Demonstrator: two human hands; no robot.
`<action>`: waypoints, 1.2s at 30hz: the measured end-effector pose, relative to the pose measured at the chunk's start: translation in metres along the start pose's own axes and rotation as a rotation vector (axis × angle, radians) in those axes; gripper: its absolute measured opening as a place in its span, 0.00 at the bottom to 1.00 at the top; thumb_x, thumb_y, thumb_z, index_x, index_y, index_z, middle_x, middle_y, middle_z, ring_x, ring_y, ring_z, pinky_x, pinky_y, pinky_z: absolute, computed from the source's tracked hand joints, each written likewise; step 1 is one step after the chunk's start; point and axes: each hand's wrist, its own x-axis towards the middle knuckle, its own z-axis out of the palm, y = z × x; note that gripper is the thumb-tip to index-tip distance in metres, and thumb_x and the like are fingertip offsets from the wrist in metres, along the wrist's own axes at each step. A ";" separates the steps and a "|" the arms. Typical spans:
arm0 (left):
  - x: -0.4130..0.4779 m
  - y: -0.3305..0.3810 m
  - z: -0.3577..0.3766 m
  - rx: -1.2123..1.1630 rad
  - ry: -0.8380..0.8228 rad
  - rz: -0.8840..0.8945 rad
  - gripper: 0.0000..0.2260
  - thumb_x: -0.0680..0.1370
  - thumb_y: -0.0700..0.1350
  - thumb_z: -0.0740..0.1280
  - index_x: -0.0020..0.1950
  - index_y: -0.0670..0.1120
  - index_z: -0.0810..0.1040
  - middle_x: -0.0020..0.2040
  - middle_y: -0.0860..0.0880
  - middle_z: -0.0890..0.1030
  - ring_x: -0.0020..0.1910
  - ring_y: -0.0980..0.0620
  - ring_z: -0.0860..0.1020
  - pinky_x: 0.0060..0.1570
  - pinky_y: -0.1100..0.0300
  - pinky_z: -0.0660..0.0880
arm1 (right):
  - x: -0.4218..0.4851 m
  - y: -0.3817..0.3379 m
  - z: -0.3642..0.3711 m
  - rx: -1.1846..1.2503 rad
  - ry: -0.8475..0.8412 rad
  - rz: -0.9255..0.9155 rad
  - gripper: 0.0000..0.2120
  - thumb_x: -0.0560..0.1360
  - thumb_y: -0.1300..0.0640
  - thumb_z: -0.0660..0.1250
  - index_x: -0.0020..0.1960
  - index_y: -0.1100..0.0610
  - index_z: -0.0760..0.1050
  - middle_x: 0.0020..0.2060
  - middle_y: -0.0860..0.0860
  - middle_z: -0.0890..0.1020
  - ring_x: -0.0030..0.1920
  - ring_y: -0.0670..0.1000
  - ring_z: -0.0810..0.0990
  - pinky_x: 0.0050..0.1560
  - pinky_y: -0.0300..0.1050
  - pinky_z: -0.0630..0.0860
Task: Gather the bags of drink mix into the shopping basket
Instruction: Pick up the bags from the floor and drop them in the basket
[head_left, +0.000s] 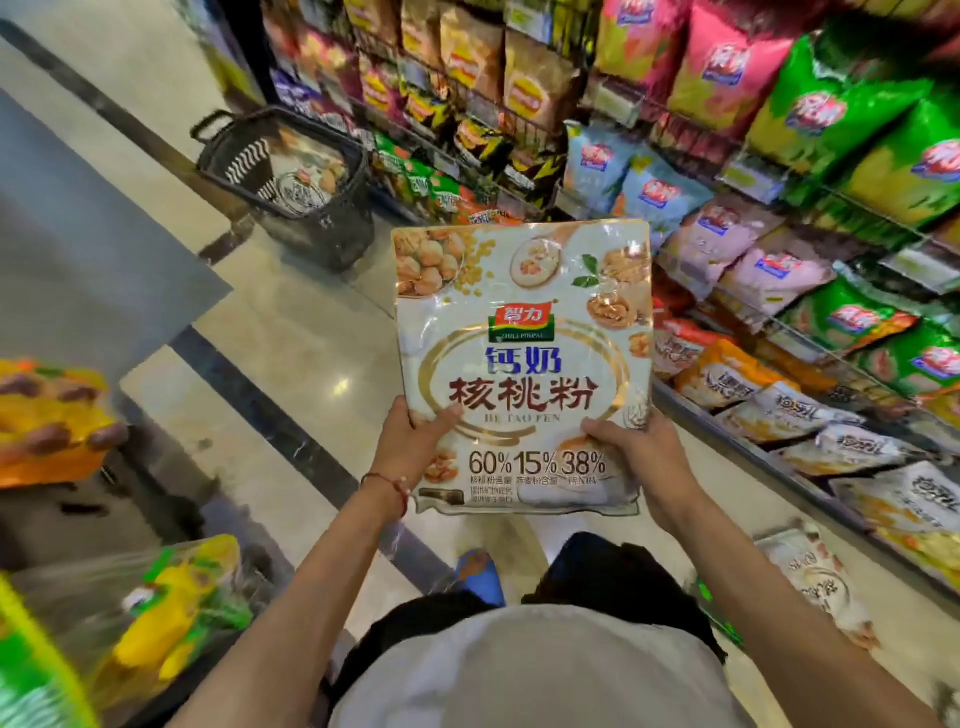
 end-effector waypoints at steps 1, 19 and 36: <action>0.009 0.006 -0.014 -0.016 0.018 0.003 0.21 0.74 0.49 0.76 0.62 0.43 0.76 0.55 0.44 0.85 0.49 0.49 0.86 0.47 0.53 0.84 | 0.009 -0.007 0.018 -0.008 -0.015 -0.004 0.17 0.72 0.66 0.77 0.60 0.62 0.80 0.49 0.57 0.89 0.47 0.59 0.89 0.45 0.50 0.86; 0.242 0.125 -0.245 -0.109 0.249 -0.046 0.15 0.76 0.45 0.74 0.60 0.43 0.77 0.50 0.46 0.86 0.43 0.51 0.86 0.37 0.60 0.82 | 0.229 -0.117 0.349 -0.199 -0.247 0.097 0.15 0.74 0.66 0.75 0.60 0.62 0.80 0.47 0.56 0.89 0.44 0.58 0.89 0.41 0.48 0.85; 0.464 0.225 -0.460 -0.204 0.289 -0.112 0.18 0.75 0.47 0.75 0.61 0.42 0.76 0.50 0.46 0.86 0.44 0.51 0.86 0.36 0.62 0.81 | 0.373 -0.207 0.637 -0.232 -0.240 0.118 0.13 0.73 0.68 0.75 0.57 0.61 0.81 0.48 0.58 0.89 0.44 0.58 0.89 0.43 0.49 0.86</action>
